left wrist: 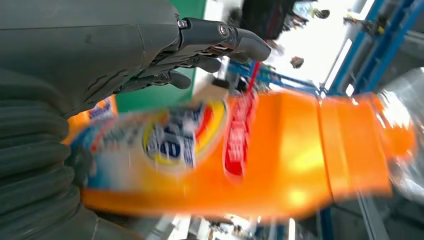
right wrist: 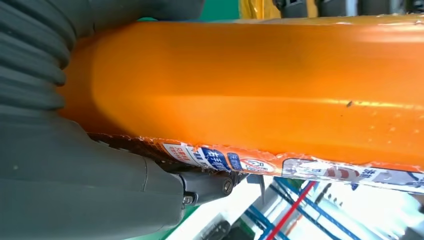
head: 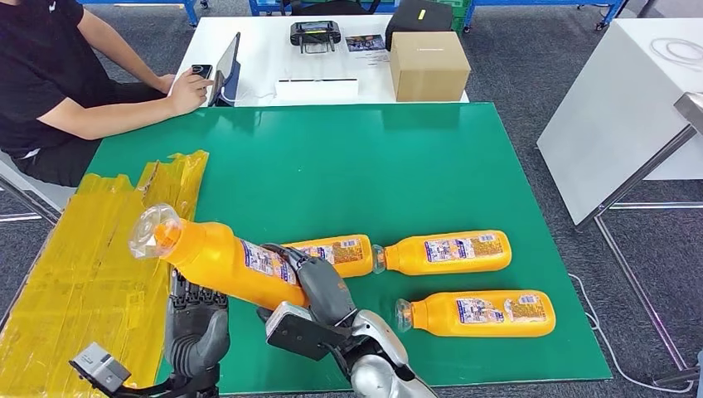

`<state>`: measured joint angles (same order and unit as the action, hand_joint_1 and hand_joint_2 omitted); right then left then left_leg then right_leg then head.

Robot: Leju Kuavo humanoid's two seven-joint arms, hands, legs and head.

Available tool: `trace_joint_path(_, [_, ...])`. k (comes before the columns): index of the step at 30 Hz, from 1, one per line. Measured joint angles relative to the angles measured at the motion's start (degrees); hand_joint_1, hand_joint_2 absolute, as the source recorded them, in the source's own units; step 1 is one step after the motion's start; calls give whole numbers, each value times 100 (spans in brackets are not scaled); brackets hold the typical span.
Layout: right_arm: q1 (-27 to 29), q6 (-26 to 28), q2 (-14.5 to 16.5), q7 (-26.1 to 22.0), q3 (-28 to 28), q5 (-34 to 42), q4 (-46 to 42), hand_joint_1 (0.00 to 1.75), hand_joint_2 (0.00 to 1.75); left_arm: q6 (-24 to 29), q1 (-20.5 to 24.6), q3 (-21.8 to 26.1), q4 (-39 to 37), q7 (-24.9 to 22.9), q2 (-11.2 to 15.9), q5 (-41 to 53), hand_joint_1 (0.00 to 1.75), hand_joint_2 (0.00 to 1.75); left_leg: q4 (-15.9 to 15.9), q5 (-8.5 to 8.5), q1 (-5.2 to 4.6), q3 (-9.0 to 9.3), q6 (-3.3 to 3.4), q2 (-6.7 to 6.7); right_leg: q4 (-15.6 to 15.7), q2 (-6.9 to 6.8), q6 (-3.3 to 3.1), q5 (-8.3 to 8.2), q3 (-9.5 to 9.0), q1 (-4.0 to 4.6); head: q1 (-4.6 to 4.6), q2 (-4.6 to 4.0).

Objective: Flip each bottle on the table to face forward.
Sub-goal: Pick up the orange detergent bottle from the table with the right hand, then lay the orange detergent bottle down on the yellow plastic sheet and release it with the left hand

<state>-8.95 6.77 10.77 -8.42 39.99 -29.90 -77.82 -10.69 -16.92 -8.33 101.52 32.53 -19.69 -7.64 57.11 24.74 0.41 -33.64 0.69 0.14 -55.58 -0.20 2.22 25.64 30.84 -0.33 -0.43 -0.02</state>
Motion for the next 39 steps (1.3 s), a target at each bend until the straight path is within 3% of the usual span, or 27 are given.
trace_joint_path(8, [-218, -206, 134, 103, 230, -97, 545, 175, 175, -64, 17, -57, -25, 139, 44, 108, 0, 175, 0, 0, 0, -3, 0, 0, -1, 1, 0, 0, 3, 0, -1, 0])
trace_joint_path(13, [-448, -344, 192, 212, 686, -435, 930, 175, 175, -24, -28, 66, -75, 186, 101, 350, 0, 175, 0, 0, 1, -4, 0, 1, 0, 1, 0, 0, 6, 1, -1, 0])
trace_joint_path(24, [-722, -521, 42, 21, 1448, -806, 1186, 175, 175, 723, -167, 247, -306, 38, 253, 1619, 0, 175, 0, 1, 0, -5, 0, 1, 0, 2, 0, 1, 10, -2, -1, 0])
trace_joint_path(25, [-730, -525, 19, 20, 1466, -815, 1186, 175, 175, 750, -174, 246, -327, 32, 260, 1677, 33, 175, 0, 1, 0, -5, 0, 1, 0, 2, 0, 1, 10, -2, 1, 0])
trace_joint_path(28, [-751, -532, -23, 20, 1501, -833, 1193, 175, 175, 825, -184, 244, -373, 15, 272, 1769, 164, 175, 0, 1, 0, -5, 0, 1, 0, 2, 0, 1, 10, -1, 0, 0])
trace_joint_path(29, [-762, -535, -34, 18, 1509, -838, 1198, 175, 175, 860, -186, 244, -385, 10, 274, 1799, 175, 175, 0, 0, 0, -5, 0, 1, 0, 2, 0, 1, 10, -1, 0, 0])
trace_joint_path(39, [-816, -550, -80, -6, 1605, -855, 1218, 175, 175, 856, -241, 315, -439, 219, 275, 1643, 175, 175, 0, 0, 1, -5, 0, 1, 0, 3, -1, 1, 12, 0, -1, 0])
